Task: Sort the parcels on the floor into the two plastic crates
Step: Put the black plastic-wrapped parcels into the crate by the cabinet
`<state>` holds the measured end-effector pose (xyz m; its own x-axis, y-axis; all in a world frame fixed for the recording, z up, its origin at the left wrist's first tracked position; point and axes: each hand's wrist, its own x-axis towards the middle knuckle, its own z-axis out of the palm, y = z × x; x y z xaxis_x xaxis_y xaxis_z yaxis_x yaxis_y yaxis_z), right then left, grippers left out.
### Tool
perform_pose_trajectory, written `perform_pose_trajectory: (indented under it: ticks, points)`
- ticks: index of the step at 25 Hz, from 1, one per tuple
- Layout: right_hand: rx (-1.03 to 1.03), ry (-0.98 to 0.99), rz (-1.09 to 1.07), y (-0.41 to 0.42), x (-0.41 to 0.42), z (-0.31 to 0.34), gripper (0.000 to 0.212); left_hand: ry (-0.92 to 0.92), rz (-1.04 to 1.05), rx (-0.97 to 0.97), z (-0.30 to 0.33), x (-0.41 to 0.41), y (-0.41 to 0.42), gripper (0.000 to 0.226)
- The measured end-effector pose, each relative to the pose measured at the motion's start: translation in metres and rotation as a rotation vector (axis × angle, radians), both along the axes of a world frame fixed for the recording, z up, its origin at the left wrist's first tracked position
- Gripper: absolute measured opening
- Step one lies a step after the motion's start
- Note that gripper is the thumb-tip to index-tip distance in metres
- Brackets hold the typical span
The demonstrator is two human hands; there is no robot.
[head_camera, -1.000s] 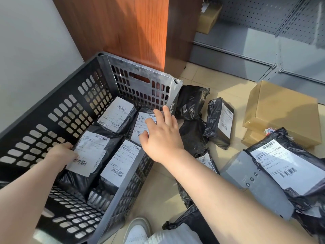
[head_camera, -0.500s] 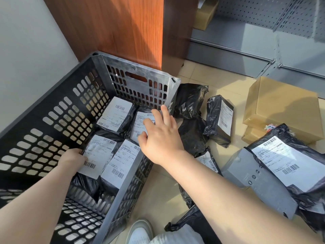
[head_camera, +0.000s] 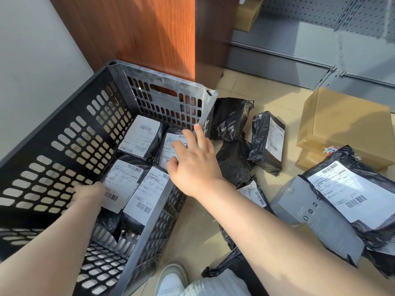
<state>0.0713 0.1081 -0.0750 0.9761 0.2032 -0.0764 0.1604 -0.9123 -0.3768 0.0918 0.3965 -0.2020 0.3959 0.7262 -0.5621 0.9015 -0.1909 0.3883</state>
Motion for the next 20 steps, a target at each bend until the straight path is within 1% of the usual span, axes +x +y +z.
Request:
perform_pose_trajectory:
  ticks: [1,2,4,6,8,9,11,13,15,18,20]
  points:
    - [0.001,0.002,0.001,0.000,0.000,0.000,0.040,0.023,0.081,-0.046,0.004,-0.003,0.001,0.061]
    - [0.000,0.006,0.001,0.000,-0.001,0.000,0.042,0.001,0.158,-0.135,0.010,-0.009,-0.005,0.056]
    - [-0.002,0.014,0.003,0.000,-0.001,0.001,0.043,-0.106,0.303,-0.322,0.017,-0.024,-0.023,0.048]
    - [-0.008,0.020,0.005,-0.001,-0.001,0.002,0.044,-0.117,0.434,-0.456,0.017,-0.037,-0.036,0.050]
    - [-0.016,0.016,0.008,-0.001,-0.001,0.002,0.042,-0.127,0.495,-0.519,0.009,-0.037,-0.035,0.054]
    - [-0.015,0.013,0.007,-0.001,-0.001,0.002,0.042,-0.118,0.475,-0.521,0.012,-0.035,-0.041,0.051]
    - [-0.007,0.013,0.005,-0.001,-0.001,0.001,0.041,-0.098,0.445,-0.501,0.016,-0.032,-0.050,0.038]
    - [-0.005,0.015,0.001,-0.002,-0.001,0.000,0.040,-0.099,0.434,-0.536,0.022,-0.031,-0.058,0.029]
    - [-0.009,0.017,0.006,-0.003,-0.002,0.000,0.040,-0.080,0.445,-0.542,0.022,-0.030,-0.061,0.030]
    - [-0.013,0.035,0.029,-0.005,-0.001,0.001,0.043,-0.097,0.471,-0.557,0.033,-0.031,-0.062,0.040]
    - [-0.014,0.073,0.051,-0.008,0.000,0.003,0.049,-0.100,0.499,-0.551,0.039,-0.028,-0.059,0.047]
